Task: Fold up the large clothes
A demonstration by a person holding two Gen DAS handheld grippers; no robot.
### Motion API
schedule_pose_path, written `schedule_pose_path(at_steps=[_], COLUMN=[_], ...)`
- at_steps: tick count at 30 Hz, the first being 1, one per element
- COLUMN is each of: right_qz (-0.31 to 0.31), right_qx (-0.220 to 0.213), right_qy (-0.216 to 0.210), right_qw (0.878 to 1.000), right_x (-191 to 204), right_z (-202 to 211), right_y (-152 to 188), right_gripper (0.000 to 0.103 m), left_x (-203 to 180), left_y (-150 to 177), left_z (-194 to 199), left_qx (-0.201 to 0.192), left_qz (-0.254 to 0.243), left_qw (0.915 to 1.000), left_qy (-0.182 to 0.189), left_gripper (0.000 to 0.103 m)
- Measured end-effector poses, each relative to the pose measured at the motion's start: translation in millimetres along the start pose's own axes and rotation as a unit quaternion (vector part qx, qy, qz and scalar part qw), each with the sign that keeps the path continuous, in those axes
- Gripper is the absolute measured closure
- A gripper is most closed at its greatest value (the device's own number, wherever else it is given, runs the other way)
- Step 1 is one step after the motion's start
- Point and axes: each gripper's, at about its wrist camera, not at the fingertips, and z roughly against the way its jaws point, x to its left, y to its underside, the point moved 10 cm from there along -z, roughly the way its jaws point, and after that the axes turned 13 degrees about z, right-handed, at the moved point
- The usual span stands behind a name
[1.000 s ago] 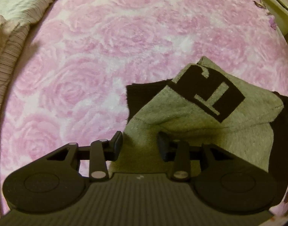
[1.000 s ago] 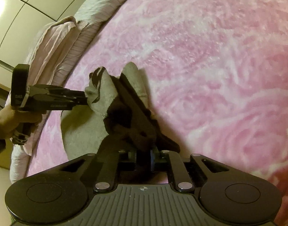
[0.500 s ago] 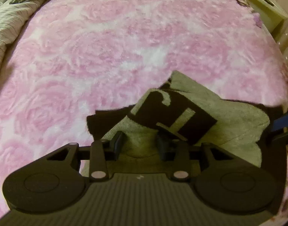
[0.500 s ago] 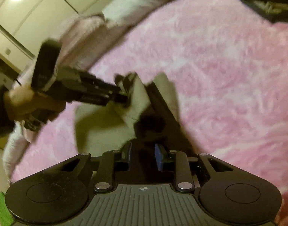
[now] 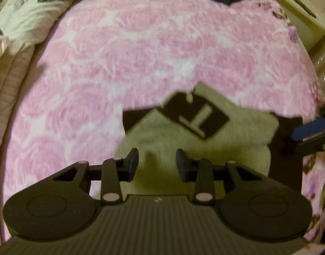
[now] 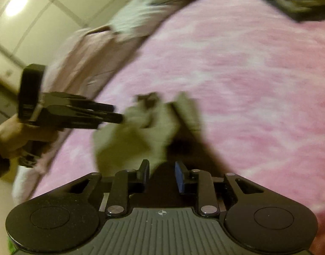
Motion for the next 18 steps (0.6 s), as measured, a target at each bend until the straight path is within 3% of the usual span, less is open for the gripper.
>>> schedule_pose_path(at_steps=[3,5,6,8,12,14,18], right_qz=[0.026,0.000,-0.023,-0.016,0.012,0.004,0.005], right_qx=[0.004,0.006,0.003,0.006,0.020,0.025,0.032], right_qy=[-0.002,0.024,0.020,0.020,0.021,0.031,0.072], right_qw=[1.000,1.000,1.000,1.000,0.999,0.999,0.997], right_x=[-7,-34,-47,-58,-51,-49,-40], right_z=[-36,-46,-47,-46,-38,-31,-13], right_y=[-10,-10,-9,-4,3,7,22], right_gripper=[0.078,0.082,0.098,0.103,0.103,0.103,0.103], left_x=[0,4,7,12,17,23,42], left_y=[18,22,22,18,20,23,41], left_z=[-22,-41,-46,-52,-46,-34,-9], left_qx=[0.021,0.025,0.018,0.009,0.008,0.007,-0.004], left_qz=[-0.007,0.002,0.011,0.031,0.046,0.059,0.065], left_qw=[0.9997,0.9996,0.9997,0.9994,0.9989,0.9981,0.9970], left_qy=[-0.011,-0.013,-0.011,-0.009,-0.003,-0.015,-0.041], left_gripper=[0.069,0.059,0.054,0.036,0.039,0.046,0.047])
